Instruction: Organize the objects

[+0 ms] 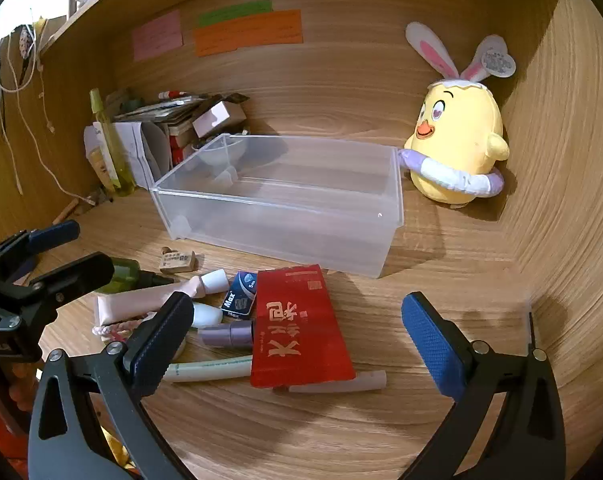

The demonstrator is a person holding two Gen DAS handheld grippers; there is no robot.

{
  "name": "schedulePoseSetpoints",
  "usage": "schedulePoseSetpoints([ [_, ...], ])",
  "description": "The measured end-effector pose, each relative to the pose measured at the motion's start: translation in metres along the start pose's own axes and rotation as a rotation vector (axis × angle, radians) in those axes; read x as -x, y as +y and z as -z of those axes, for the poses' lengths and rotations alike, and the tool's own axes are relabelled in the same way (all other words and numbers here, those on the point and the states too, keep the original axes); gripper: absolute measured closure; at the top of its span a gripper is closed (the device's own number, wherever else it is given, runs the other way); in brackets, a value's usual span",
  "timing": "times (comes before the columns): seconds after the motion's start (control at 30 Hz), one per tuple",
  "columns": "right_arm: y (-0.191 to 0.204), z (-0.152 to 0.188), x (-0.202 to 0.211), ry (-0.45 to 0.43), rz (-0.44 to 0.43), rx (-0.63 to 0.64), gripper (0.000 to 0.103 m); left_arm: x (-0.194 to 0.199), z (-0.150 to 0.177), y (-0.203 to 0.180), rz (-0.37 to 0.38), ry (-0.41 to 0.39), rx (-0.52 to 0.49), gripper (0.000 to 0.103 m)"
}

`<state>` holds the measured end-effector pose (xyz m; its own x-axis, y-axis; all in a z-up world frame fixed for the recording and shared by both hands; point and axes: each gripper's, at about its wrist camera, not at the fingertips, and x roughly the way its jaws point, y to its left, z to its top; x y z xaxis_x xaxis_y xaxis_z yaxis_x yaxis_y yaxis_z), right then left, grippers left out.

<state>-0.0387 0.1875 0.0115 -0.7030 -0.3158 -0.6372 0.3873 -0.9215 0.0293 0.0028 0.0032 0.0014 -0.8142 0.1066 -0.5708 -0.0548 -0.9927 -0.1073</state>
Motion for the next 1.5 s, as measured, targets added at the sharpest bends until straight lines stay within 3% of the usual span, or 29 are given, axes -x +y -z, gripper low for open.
schedulePoseSetpoints([
  [1.5, -0.006, -0.006, 0.002, -0.003, -0.002, -0.021, 0.0, -0.003, -0.004, 0.002, 0.04, 0.026, 0.002, 0.0],
])
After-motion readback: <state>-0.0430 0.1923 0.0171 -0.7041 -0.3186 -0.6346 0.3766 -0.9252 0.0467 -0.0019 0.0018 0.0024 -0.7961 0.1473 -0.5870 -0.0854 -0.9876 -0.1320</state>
